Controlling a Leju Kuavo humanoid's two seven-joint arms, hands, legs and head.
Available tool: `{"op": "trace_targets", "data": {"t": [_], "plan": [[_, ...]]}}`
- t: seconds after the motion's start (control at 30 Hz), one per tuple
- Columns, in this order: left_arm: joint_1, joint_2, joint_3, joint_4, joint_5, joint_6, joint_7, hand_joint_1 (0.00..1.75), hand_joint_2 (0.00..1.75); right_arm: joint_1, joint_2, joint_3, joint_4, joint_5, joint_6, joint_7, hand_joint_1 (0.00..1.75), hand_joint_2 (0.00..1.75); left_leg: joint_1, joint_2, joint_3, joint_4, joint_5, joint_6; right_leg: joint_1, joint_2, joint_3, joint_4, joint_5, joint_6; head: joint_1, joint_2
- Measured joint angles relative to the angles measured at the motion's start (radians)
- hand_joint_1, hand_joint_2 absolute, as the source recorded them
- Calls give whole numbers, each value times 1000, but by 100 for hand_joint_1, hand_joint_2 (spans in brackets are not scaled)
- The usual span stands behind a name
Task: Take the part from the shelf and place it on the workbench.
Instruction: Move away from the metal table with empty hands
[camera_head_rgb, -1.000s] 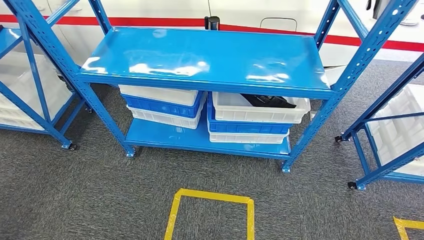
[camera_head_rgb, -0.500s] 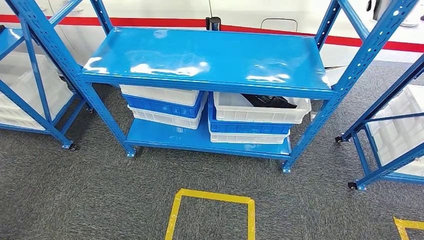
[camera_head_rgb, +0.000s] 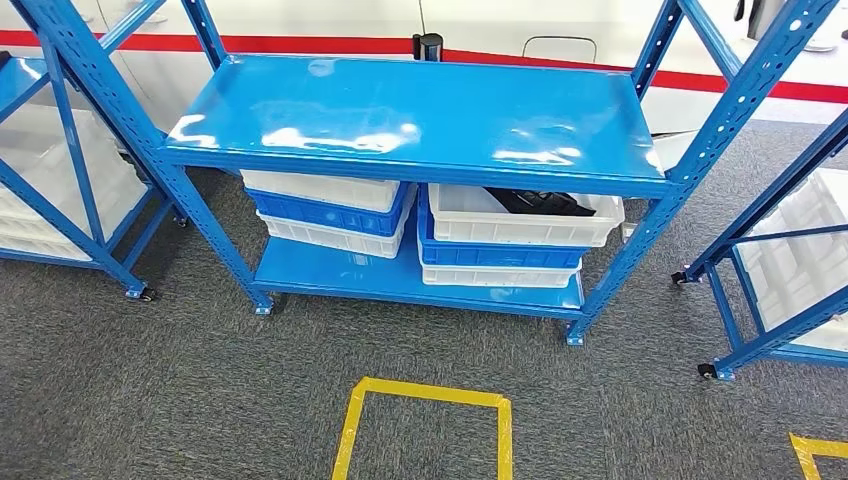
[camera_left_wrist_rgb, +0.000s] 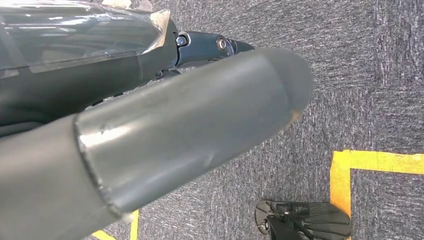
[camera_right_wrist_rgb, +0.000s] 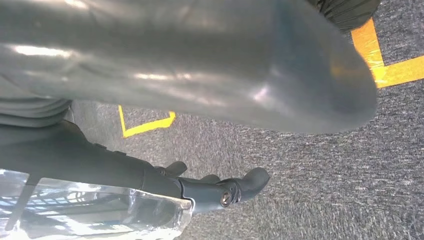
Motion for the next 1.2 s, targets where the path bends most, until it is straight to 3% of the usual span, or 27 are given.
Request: {"op": "trace_targets", "data": {"t": [0.07, 0.13, 0.2, 0.23, 0.3, 0.33, 0.37, 0.43, 0.5, 0.57, 0.67, 0.7, 0.73, 0.77, 0.83, 0.9, 0.97, 1.03, 1.1, 1.17, 1.2], "plan": [[0, -2, 0, 0, 1, 2, 0, 0, 0, 0, -1, 0, 0, 4, 0, 0, 0, 0, 10, 1, 11, -28, 18, 8, 4, 5, -22, 46, -29, -3, 2, 0], [0, -4, 0, 0, 3, 2, 0, 0, 87, 1, -3, 1, 0, 7, 0, 0, 0, 0, 15, 1, 9, -35, 25, 10, -2, 12, -80, 170, -85, -8, 2, 0], [1, -6, 1, 1, 3, 2, 0, 0, 175, 3, -5, 1, 0, 9, 0, 0, 0, 0, 19, 0, 5, -34, 28, 4, -12, 14, -124, 264, -111, 2, 2, 0], [1, -7, 1, 1, 3, 2, -1, 0, 175, 4, -7, 1, 0, 10, 0, 0, 0, 0, 23, 0, 3, -31, 28, -1, -19, 14, -121, 259, -101, 15, 2, 0], [1, -7, 1, 3, 3, 2, -2, 0, 175, 5, -9, 2, 0, 13, 0, 0, 0, 0, 35, -1, -3, -13, 22, -21, -36, 10, -63, 143, -53, 50, 3, 0], [1, -5, 1, 3, 3, 2, -2, 0, 175, 4, -8, 3, 0, 14, 0, 0, 0, 0, 38, -1, -11, 1, 16, -34, -40, 7, -37, 87, -34, 62, 6, 0], [1, -4, 1, 3, 3, 2, -2, 0, 175, 3, -7, 4, 0, 16, 0, 0, 0, 0, 38, -2, -17, 16, 8, -46, -42, 6, -22, 53, -25, 61, 7, 0], [1, -3, 1, 4, 4, 4, -3, 0, 175, 1, -6, 5, 0, 19, 0, 0, 0, 0, 35, -2, -26, 31, 1, -62, -39, 9, -27, 56, -28, 36, 6, 0], [1, -5, 1, 4, 6, 6, -3, 0, 175, 1, -7, 5, -1, 22, 0, 1, 0, 0, 43, -5, -29, 36, -1, -68, -38, 14, -34, 64, -26, 11, -1, 0], [1, -6, 1, 5, 8, 9, -3, 0, 175, 0, -7, 5, -1, 24, 0, 3, 0, 0, 47, -24, -50, 84, -45, -68, -32, 18, -41, 66, -18, -6, -2, 0], [1, -8, 1, 5, 9, 12, -3, 0, 175, 0, -9, 6, -1, 25, 0, 3, 0, 0, 39, -47, -128, 273, -162, -57, -15, 21, -60, 66, -4, -27, -5, 0], [2, -8, 1, 5, 9, 13, -3, 0, 175, 1, -9, 6, -1, 25, 0, 4, 0, 0, 34, -49, -144, 316, -179, -49, -8, 22, -66, 66, -1, -32, -5, 0], [2, -8, 1, 5, 9, 13, -3, 0, 175, 1, -9, 6, -1, 25, 0, 4, 0, 0, 29, -49, -142, 325, -178, -40, -1, 24, -71, 66, 3, -37, -5, 0], [3, -8, 1, 5, 8, 13, -3, 0, 175, 2, -9, 5, -1, 25, 0, 4, 0, 0, 23, -50, -119, 293, -159, -27, 6, 26, -75, 66, 7, -40, -5, 0], [2, -7, 1, 5, 7, 13, -5, 0, 175, 1, -7, 5, -1, 25, 0, 4, 0, 0, 6, -58, -39, 164, -110, 8, 14, 31, -81, 65, 15, -43, -4, 0], [1, -5, 1, 5, 6, 13, -6, 0, 175, 0, -5, 6, -1, 25, -1, 4, 0, 0, -10, -63, 9, 76, -85, 32, 18, 34, -83, 64, 23, -38, -2, 0], [1, -6, 1, 5, 6, 14, -6, 0, 175, -1, -4, 6, -1, 25, -1, 4, 0, 0, -19, -59, 12, 60, -74, 38, 15, 35, -83, 59, 32, -26, -1, 0], [1, -9, 1, 5, 6, 13, -7, 0, 175, 0, -4, 5, -1, 25, -1, 4, 0, 0, -15, -55, 12, 40, -49, 36, 16, 34, -91, 65, 32, -16, 0, 0], [1, -11, 1, 5, 6, 13, -10, 0, 175, 1, -5, 5, -1, 25, -1, 3, 0, 0, -8, -49, 5, 20, -22, 36, 18, 32, -123, 130, -15, -19, 3, 0], [2, -11, 1, 6, 8, 13, -12, 0, 175, 1, -7, 5, -1, 25, -2, 3, 0, 0, -10, -43, -14, 18, -7, 36, 12, 31, -166, 249, -88, -23, 6, 0], [3, -12, 1, 6, 9, 13, -13, 0, 175, 2, -8, 5, -1, 26, -2, 3, 0, 0, -10, -40, -23, 19, -1, 33, 9, 31, -174, 293, -110, -19, 6, 0]]}}
